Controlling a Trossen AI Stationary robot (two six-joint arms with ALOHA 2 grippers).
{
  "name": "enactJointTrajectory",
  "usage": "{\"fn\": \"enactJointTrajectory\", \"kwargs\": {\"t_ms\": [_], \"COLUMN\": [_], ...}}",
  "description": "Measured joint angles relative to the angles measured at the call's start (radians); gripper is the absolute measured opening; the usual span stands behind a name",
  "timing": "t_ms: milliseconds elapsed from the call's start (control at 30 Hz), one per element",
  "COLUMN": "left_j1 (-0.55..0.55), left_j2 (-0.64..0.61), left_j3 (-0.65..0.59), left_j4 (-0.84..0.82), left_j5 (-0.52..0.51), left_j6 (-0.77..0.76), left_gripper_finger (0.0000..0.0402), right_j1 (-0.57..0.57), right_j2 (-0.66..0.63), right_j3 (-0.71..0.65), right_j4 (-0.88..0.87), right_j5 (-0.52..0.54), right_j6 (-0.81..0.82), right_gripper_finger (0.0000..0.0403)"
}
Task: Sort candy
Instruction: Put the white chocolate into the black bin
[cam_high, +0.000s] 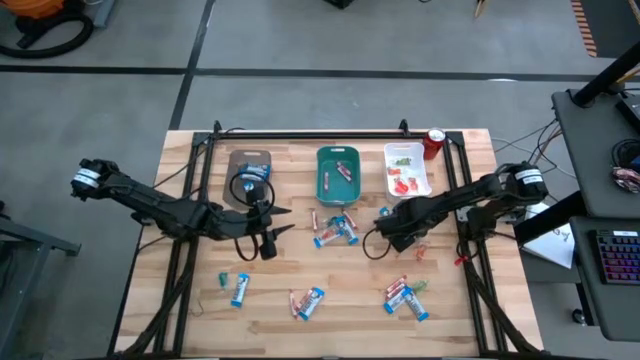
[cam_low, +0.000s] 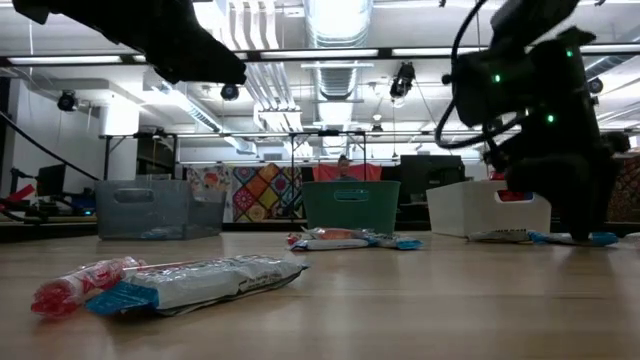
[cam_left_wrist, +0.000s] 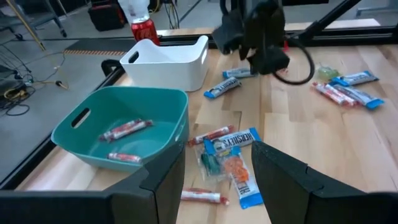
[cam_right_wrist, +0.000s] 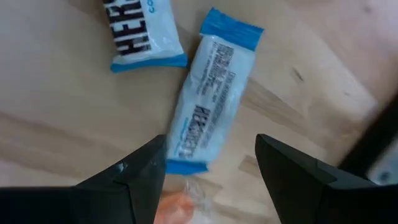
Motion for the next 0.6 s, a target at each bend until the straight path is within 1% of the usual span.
{"fn": "enactJointTrajectory", "kwargs": {"t_ms": [167,267,367,533,600], "left_j1": [0.000,0.001,0.000,0.000,0.000], "left_j2": [0.000,0.000,0.000,0.000,0.000], "left_j3": [0.001,0.002,0.002,0.003,0.003], "left_j4": [0.000,0.003,0.013,0.043,0.054], "left_j5": [0.000,-0.001,-0.001,-0.007,-0.010], "left_j6": [0.000,0.000,-0.003,0.014,0.016], "left_gripper_finger": [0.0169,0.0169,0.0169,0.0169,0.0169], "right_j1": [-0.019,-0.019,-0.019,-0.020,-0.019], "right_j2": [-0.005,-0.004,-0.003,-0.004,-0.003], "right_j3": [-0.059,-0.068,-0.070,-0.074,-0.072], "right_j4": [0.088,0.128,0.161,0.176,0.175], "right_j5": [-0.002,-0.008,-0.013,-0.016,-0.013], "right_j6": [-0.027,-0.034,-0.039,-0.047,-0.047], "right_gripper_finger": [0.0236,0.0218,0.0176,0.0076,0.0042]}}
